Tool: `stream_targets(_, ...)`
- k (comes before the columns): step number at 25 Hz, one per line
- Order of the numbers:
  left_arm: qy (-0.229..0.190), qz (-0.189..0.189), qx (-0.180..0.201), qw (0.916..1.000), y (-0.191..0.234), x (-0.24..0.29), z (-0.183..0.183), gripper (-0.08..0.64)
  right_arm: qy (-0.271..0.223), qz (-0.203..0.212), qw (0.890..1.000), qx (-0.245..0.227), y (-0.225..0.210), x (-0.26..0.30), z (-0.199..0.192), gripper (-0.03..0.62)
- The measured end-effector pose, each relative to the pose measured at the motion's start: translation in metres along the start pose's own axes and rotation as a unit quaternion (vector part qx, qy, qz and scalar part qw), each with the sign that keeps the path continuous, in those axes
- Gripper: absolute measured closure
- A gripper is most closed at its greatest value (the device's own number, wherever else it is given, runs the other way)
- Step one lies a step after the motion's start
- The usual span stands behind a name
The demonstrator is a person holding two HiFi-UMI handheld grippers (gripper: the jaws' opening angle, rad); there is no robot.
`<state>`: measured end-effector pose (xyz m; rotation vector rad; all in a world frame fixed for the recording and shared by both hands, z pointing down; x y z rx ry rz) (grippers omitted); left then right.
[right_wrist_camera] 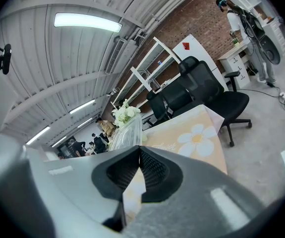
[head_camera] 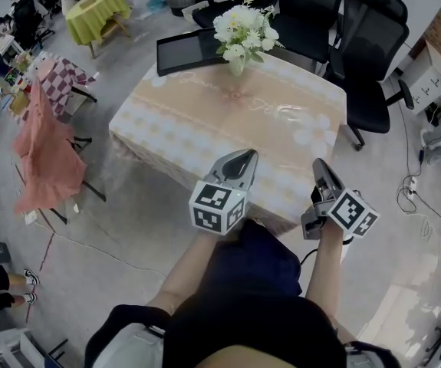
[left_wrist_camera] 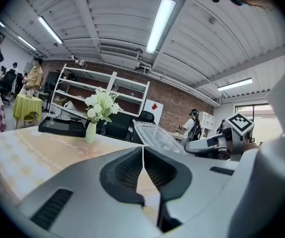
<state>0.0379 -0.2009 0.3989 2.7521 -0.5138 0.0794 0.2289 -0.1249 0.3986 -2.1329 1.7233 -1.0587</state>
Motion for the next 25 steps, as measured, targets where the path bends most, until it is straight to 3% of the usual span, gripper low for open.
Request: stream_targets(25, 0.006, -0.002, -0.003, 1.0000, -0.008, -0.003, -0.009, 0.543, 0.003, -0.002, 1.000, 0.004, -0.006, -0.010, -0.009, 0.586)
Point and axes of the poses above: the fingertips, and each gripper's own axes: x forward along the fingers, y to its left, z out of its top, the point moved 4 cm from there along -x, backward along the fingers, and after that the axes turned 14 degrees about -z, right-handed, at the moved point
